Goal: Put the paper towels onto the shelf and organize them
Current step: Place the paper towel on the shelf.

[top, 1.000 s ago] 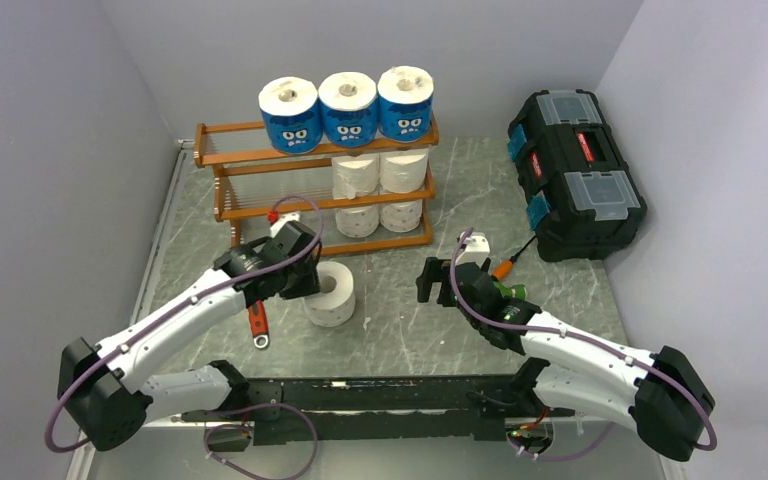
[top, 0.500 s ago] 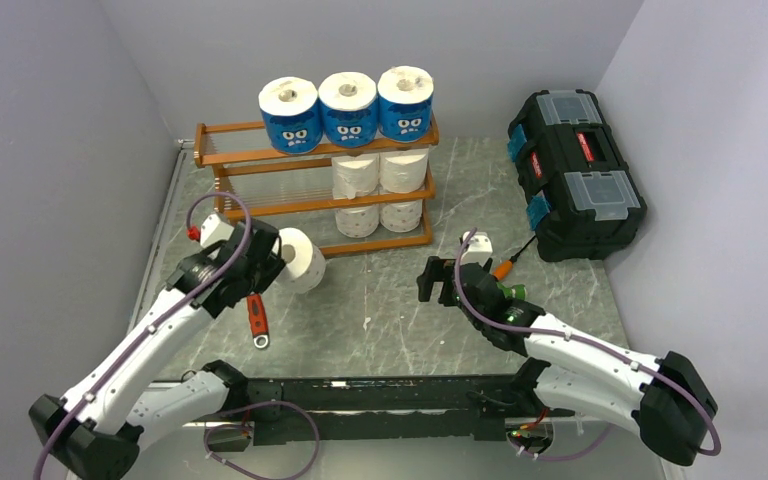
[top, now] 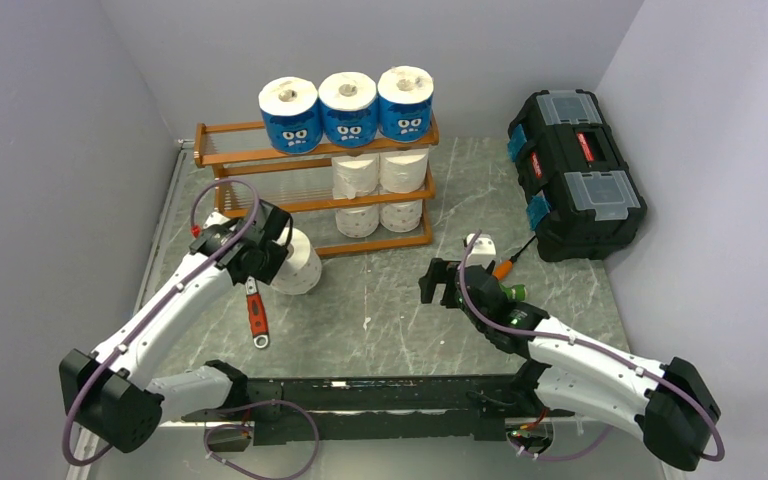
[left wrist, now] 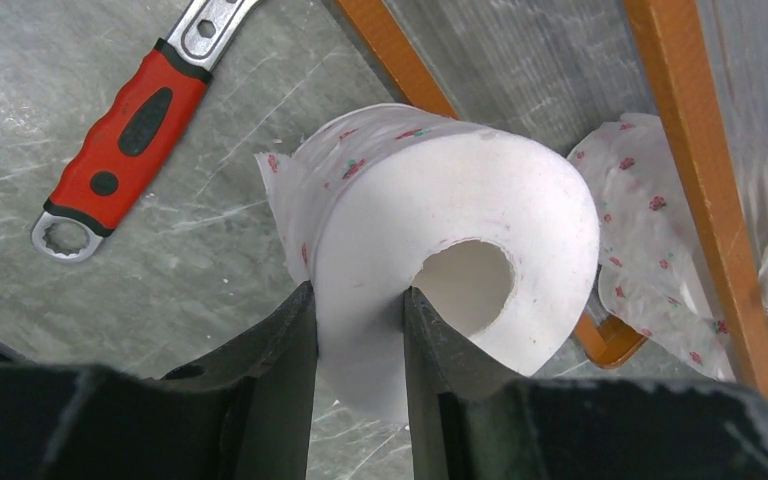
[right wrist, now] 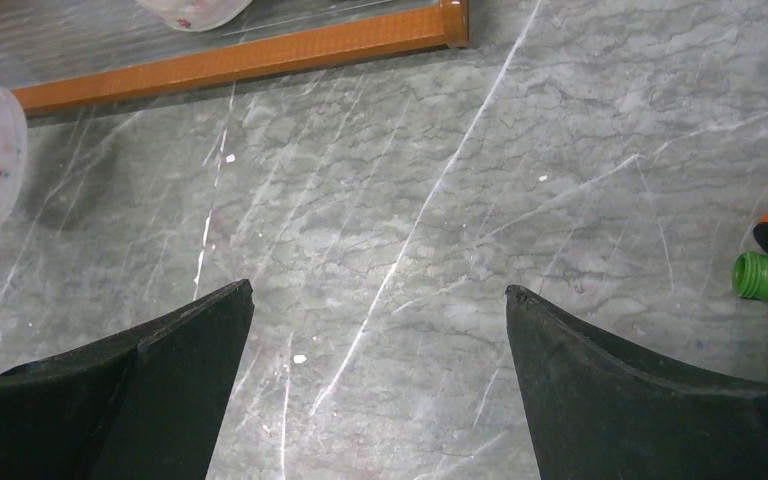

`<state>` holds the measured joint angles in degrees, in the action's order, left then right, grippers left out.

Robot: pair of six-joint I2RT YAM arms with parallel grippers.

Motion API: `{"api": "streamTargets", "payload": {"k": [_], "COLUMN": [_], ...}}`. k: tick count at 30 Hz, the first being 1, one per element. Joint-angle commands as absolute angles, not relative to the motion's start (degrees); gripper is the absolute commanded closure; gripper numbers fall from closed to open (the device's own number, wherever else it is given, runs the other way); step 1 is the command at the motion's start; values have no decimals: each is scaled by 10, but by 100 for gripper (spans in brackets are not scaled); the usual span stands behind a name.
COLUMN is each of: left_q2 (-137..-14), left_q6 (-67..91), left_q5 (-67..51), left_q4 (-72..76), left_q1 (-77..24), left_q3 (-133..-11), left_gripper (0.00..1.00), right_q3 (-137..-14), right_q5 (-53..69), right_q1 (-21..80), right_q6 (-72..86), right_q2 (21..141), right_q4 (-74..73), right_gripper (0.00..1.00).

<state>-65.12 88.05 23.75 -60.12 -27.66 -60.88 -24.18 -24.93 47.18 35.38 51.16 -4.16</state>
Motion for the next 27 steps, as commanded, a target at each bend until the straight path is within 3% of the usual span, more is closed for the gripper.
{"api": "streamTargets", "payload": {"k": [1, 27], "left_q2": [-671, -816], "left_q6": [897, 879], "left_q5": [228, 270], "left_q4": [-560, -573], "left_q1": [-273, -265], "left_q3": [-643, -744], "left_gripper": [100, 100], "right_q3": [-238, -236], "right_q5": [-244, -254], "right_q1": [469, 470], "right_q6": [363, 367], "right_q2": [496, 494], "right_q4": [-40, -50], "right_gripper": [1, 1]}}
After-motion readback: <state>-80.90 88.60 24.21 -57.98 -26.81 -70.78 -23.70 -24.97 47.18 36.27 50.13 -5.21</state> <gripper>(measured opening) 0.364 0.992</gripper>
